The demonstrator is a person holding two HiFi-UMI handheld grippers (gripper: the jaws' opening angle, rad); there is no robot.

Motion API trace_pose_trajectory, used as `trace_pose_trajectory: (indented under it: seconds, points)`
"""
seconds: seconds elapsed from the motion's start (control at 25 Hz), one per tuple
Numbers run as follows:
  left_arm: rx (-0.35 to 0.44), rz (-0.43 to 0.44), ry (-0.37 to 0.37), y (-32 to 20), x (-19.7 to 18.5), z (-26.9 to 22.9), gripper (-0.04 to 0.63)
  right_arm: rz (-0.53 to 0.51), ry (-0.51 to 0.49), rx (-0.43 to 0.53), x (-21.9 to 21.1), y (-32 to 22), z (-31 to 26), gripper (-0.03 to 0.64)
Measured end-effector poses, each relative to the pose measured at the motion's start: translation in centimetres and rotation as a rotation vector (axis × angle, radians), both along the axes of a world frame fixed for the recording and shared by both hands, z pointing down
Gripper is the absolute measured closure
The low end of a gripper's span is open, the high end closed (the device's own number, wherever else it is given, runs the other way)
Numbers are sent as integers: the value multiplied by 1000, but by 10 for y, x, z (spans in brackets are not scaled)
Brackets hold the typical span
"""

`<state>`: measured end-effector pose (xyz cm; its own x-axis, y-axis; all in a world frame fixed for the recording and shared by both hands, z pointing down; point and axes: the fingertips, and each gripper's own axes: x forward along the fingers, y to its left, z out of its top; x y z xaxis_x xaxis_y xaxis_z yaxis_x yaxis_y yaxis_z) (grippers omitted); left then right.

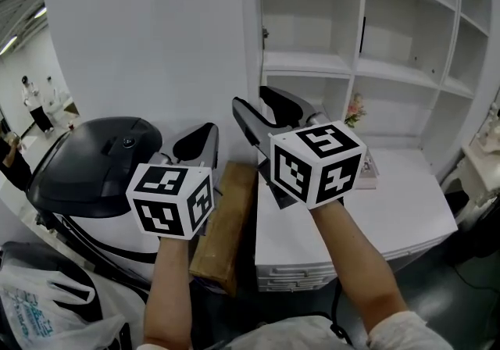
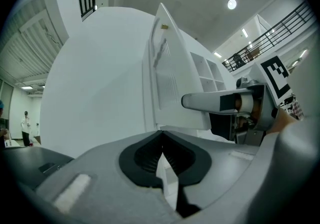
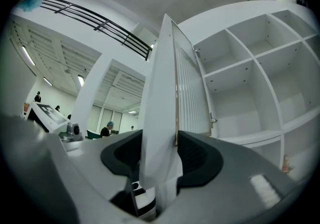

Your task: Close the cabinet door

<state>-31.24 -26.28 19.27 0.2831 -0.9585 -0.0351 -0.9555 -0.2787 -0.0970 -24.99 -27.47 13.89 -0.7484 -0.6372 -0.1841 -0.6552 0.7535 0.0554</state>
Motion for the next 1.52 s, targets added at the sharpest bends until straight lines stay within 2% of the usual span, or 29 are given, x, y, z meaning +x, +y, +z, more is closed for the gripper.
trace_pose_trajectory:
  seconds: [0.48, 1.52]
  points:
    - [2, 42, -7, -6, 15, 2, 598, -20, -26, -12, 17, 0, 0, 419]
    - [-8, 137, 1, -25, 56, 12, 598, 40, -51, -12, 77, -8, -1, 476]
